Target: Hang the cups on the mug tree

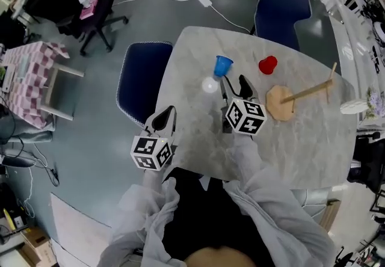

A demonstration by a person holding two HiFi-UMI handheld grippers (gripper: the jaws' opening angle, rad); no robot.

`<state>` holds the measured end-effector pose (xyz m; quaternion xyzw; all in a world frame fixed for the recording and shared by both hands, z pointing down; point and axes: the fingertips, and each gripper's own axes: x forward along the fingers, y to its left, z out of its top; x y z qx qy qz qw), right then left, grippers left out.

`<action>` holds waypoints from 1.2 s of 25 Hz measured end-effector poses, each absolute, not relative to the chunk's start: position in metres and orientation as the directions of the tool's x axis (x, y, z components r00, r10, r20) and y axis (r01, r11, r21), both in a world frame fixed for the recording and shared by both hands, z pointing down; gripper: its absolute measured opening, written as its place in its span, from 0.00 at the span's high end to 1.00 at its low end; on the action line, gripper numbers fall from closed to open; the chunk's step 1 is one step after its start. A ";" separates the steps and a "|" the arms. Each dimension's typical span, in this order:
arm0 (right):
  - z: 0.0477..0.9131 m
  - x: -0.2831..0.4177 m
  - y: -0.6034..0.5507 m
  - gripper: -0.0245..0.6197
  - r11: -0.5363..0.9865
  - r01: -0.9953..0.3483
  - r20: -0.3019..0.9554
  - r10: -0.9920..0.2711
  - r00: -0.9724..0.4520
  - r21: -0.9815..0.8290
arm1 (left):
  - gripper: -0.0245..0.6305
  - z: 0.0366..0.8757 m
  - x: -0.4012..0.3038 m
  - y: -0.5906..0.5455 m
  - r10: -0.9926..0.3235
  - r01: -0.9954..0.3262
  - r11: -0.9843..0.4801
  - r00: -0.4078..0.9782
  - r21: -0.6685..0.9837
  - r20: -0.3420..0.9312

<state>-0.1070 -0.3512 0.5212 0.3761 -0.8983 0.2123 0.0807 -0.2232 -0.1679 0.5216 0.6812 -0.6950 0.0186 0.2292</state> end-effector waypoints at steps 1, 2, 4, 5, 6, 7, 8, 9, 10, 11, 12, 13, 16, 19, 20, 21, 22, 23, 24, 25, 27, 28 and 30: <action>0.530 -0.111 -0.357 0.55 0.610 -0.726 0.312 -0.655 -0.688 -0.318 | 0.96 0.525 -0.227 -0.164 -0.937 -0.954 0.087 0.020 0.288 0.348; 0.539 -0.116 -0.362 0.55 0.594 -0.740 0.323 -0.667 -0.672 -0.314 | 0.96 0.528 -0.230 -0.161 -0.936 -0.952 0.102 0.007 0.289 0.353; 0.556 -0.126 -0.372 0.54 0.568 -0.765 0.351 -0.680 -0.644 -0.303 | 0.96 0.533 -0.238 -0.154 -0.932 -0.948 0.129 -0.015 0.292 0.362; 0.565 -0.131 -0.376 0.54 0.556 -0.775 0.366 -0.684 -0.631 -0.299 | 0.96 0.536 -0.242 -0.150 -0.930 -0.945 0.141 -0.025 0.294 0.366; 0.572 -0.137 -0.379 0.54 0.545 -0.785 0.379 -0.687 -0.620 -0.295 | 0.96 0.538 -0.247 -0.146 -0.928 -0.942 0.154 -0.035 0.297 0.370; 0.580 -0.141 -0.382 0.54 0.533 -0.795 0.391 -0.692 -0.607 -0.290 | 0.96 0.541 -0.251 -0.143 -0.926 -0.940 0.165 -0.044 0.300 0.374; 0.587 -0.145 -0.386 0.54 0.520 -0.806 0.402 -0.698 -0.592 -0.283 | 0.96 0.544 -0.255 -0.140 -0.925 -0.936 0.177 -0.052 0.303 0.378; 0.594 -0.149 -0.389 0.54 0.505 -0.817 0.414 -0.704 -0.577 -0.278 | 0.96 0.547 -0.259 -0.138 -0.923 -0.933 0.187 -0.059 0.307 0.381; 0.602 -0.151 -0.392 0.54 0.488 -0.828 0.428 -0.708 -0.561 -0.276 | 0.96 0.549 -0.262 -0.136 -0.921 -0.930 0.195 -0.065 0.311 0.384; 0.609 -0.153 -0.395 0.54 0.471 -0.837 0.442 -0.711 -0.546 -0.278 | 0.96 0.550 -0.264 -0.135 -0.920 -0.928 0.200 -0.068 0.314 0.386; 0.616 -0.154 -0.397 0.54 0.455 -0.846 0.455 -0.712 -0.534 -0.280 | 0.96 0.551 -0.265 -0.135 -0.919 -0.927 0.203 -0.068 0.317 0.388; 0.622 -0.155 -0.399 0.54 0.444 -0.852 0.467 -0.712 -0.524 -0.278 | 0.96 0.552 -0.266 -0.135 -0.918 -0.926 0.203 -0.068 0.319 0.390; 0.634 -0.162 -0.403 0.53 0.435 -0.863 0.498 -0.705 -0.504 -0.257 | 0.96 0.554 -0.267 -0.134 -0.917 -0.925 0.200 -0.061 0.322 0.395; 0.646 -0.166 -0.404 0.52 0.419 -0.875 0.535 -0.694 -0.481 -0.244 | 0.96 0.557 -0.269 -0.132 -0.915 -0.924 0.201 -0.060 0.324 0.398; 0.648 -0.166 -0.405 0.52 0.413 -0.880 0.542 -0.696 -0.471 -0.235 | 0.96 0.558 -0.270 -0.131 -0.915 -0.923 0.204 -0.061 0.326 0.399; 0.649 -0.166 -0.406 0.52 0.405 -0.885 0.544 -0.700 -0.462 -0.230 | 0.96 0.559 -0.271 -0.130 -0.914 -0.922 0.208 -0.064 0.327 0.400; 0.650 -0.165 -0.407 0.52 0.396 -0.889 0.546 -0.704 -0.454 -0.229 | 0.96 0.560 -0.272 -0.128 -0.913 -0.921 0.211 -0.067 0.328 0.402; 0.650 -0.165 -0.407 0.52 0.387 -0.893 0.550 -0.705 -0.448 -0.230 | 0.96 0.560 -0.273 -0.126 -0.913 -0.920 0.215 -0.069 0.329 0.403; 0.651 -0.164 -0.408 0.55 0.382 -0.895 0.556 -0.704 -0.442 -0.229 | 0.96 0.560 -0.274 -0.125 -0.912 -0.919 0.218 -0.070 0.330 0.405; 0.651 -0.164 -0.407 0.59 0.382 -0.896 0.562 -0.701 -0.440 -0.225 | 0.96 0.560 -0.275 -0.123 -0.911 -0.918 0.220 -0.071 0.331 0.407; 0.651 -0.164 -0.406 0.61 0.395 -0.892 0.569 -0.692 -0.446 -0.218 | 0.96 0.561 -0.274 -0.121 -0.909 -0.916 0.223 -0.072 0.334 0.410; 0.651 -0.164 -0.406 0.62 0.404 -0.888 0.569 -0.686 -0.453 -0.219 | 0.96 0.561 -0.273 -0.119 -0.909 -0.915 0.224 -0.072 0.335 0.411; 0.651 -0.165 -0.403 0.61 0.420 -0.879 0.568 -0.676 -0.469 -0.226 | 0.96 0.561 -0.271 -0.116 -0.909 -0.915 0.224 -0.072 0.335 0.411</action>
